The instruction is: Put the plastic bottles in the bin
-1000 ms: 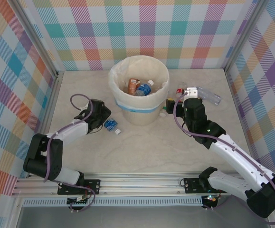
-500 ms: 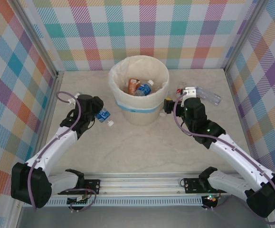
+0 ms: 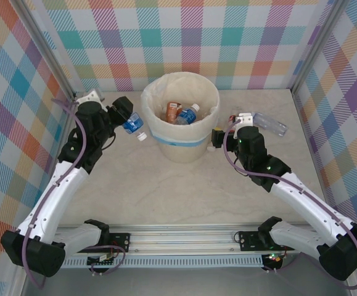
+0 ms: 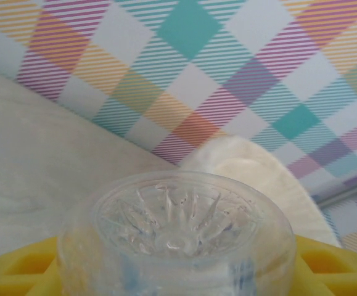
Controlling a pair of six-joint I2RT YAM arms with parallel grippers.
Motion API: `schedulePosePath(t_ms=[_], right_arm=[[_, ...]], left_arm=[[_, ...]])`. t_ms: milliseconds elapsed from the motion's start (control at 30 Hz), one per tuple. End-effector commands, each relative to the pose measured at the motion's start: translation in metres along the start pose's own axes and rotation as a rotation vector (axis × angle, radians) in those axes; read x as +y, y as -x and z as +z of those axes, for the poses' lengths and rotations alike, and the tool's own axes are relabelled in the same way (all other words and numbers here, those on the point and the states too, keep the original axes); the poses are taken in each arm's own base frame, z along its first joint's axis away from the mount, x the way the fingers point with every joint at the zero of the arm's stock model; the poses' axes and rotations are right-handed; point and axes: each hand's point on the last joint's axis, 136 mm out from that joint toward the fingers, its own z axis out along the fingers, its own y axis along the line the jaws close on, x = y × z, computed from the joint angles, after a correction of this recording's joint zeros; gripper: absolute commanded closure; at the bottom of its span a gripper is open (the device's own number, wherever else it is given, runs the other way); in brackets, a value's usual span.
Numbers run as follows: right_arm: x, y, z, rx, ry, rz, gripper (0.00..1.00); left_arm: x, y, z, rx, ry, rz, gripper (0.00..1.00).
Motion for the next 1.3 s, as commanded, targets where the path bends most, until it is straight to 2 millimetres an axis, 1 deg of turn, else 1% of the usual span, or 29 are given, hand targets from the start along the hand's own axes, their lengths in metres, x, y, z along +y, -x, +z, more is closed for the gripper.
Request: schedulePosePath(t_ms=[0,100,267,400,533,633,767,867,1000,1100,1200,1267], right_arm=[[0.001,0.015,-0.002,-0.04,0.006,0.024,0.0],[0.001,0.014,-0.002,-0.037,0.006,0.024,0.0],[0.0,0.014,-0.004,-0.037,0.004,0.023,0.0],[-0.003,0.014,-0.006,-0.041,-0.003,0.019,0.0],[-0.003,0.016,-0.008,-0.045,-0.001,0.021,0.0],[-0.004,0.017,-0.01,-0.049,-0.001,0.022,0.0],[-0.005,0.018,-0.013,-0.052,0.0,0.027,0.0],[-0.006,0.018,-0.015,-0.054,0.0,0.03,0.0],[-0.008,0.017,-0.018,-0.055,-0.007,0.028,0.0],[-0.01,0.017,-0.019,-0.058,-0.015,0.028,0.0],[-0.011,0.015,-0.018,-0.056,-0.017,0.027,0.0],[-0.01,0.014,-0.016,-0.052,-0.017,0.033,0.0]], left_arm=[[-0.051,0.007,0.0,0.043,-0.191,0.063,0.39],[-0.072,0.009,0.004,0.06,-0.241,0.097,0.39],[-0.108,0.022,0.006,0.049,-0.348,0.111,0.39],[-0.136,0.026,0.01,0.058,-0.453,0.067,0.38],[-0.154,0.024,0.024,0.082,-0.519,-0.015,0.39],[-0.148,0.014,0.046,0.067,-0.441,-0.043,0.39],[-0.142,-0.006,0.073,0.056,-0.364,-0.048,0.38],[-0.135,-0.018,0.087,0.051,-0.309,-0.056,0.37],[-0.125,-0.032,0.098,0.06,-0.257,-0.073,0.31],[-0.122,-0.05,0.105,0.126,-0.24,-0.092,0.27],[-0.122,-0.068,0.108,0.215,-0.236,-0.095,0.15],[-0.126,-0.076,0.106,0.275,-0.247,-0.063,0.11]])
